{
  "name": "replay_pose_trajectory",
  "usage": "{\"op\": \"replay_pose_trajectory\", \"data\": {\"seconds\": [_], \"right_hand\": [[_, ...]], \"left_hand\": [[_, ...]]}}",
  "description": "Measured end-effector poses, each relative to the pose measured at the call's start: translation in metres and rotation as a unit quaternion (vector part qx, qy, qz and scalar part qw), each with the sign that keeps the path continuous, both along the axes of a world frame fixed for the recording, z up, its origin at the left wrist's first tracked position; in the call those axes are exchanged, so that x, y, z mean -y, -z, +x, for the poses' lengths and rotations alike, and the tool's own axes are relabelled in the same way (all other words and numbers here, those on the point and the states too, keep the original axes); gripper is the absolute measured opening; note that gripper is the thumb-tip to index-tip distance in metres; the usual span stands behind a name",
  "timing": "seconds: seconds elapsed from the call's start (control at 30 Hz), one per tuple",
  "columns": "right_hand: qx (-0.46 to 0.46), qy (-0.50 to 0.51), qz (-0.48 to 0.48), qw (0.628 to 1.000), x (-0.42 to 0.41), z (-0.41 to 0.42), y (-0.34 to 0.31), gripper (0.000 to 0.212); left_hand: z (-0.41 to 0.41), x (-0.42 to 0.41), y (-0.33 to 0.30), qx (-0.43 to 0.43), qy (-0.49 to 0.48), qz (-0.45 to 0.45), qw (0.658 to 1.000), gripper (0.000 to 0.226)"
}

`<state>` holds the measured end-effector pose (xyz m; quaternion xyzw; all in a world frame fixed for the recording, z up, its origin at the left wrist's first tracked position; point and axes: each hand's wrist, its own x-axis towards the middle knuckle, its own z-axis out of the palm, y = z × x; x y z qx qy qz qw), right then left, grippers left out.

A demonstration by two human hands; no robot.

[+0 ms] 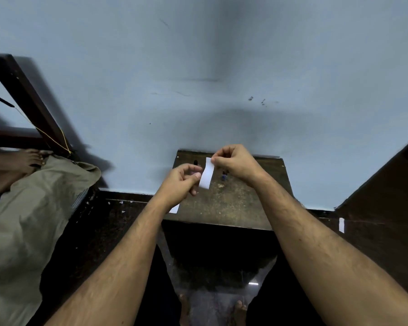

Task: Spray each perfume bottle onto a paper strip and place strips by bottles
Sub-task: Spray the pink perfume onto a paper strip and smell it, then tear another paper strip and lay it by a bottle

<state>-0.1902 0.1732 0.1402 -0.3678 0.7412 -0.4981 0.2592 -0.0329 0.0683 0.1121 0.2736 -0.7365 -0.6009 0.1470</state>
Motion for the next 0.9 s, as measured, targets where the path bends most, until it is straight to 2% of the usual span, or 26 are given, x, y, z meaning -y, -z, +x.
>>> {"op": "replay_pose_trajectory", "data": {"seconds": [0.3, 0.8, 0.9], "right_hand": [[0.020, 0.068, -0.017, 0.997, -0.026, 0.001, -0.034, 0.009], [0.027, 0.090, -0.024, 0.995, -0.044, 0.011, -0.060, 0.009], [0.030, 0.094, -0.028, 0.995, -0.046, 0.012, -0.061, 0.009]], "left_hand": [[0.012, -0.012, -0.028, 0.003, 0.013, 0.049, 0.999, 0.029], [0.029, -0.013, -0.040, -0.035, 0.001, 0.117, 0.993, 0.028], [0.031, -0.018, -0.045, -0.034, 0.001, 0.111, 0.993, 0.038]]}}
